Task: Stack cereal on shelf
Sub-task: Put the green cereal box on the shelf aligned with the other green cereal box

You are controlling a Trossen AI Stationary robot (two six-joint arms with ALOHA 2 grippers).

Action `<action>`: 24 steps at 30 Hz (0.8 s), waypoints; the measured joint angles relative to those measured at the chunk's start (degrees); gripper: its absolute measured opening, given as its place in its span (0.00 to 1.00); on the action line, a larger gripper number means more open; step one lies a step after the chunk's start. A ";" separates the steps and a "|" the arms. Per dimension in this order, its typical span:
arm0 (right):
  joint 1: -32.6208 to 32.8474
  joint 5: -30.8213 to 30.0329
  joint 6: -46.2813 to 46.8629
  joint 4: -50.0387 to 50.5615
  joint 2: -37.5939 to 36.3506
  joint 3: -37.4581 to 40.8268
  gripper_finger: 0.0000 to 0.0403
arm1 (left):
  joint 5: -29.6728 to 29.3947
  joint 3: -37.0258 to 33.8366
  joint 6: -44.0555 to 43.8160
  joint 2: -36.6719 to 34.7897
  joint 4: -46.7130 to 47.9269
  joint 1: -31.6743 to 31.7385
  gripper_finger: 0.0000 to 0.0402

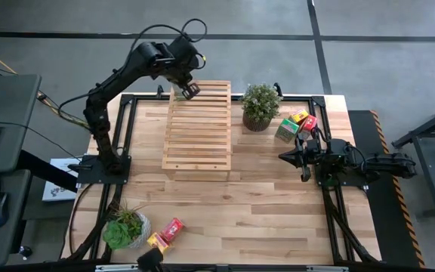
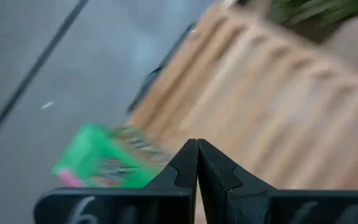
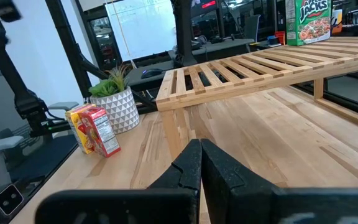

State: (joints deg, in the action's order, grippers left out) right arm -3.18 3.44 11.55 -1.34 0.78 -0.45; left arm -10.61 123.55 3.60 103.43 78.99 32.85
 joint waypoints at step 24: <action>-0.11 -14.68 24.17 -19.24 0.12 0.00 0.00 | -0.49 -49.90 -19.88 -42.62 -69.17 -35.08 0.00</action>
State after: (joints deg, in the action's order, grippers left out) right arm -3.29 -11.24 35.71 -20.59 0.91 -0.45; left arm -11.10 73.65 -16.28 60.81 9.82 -2.23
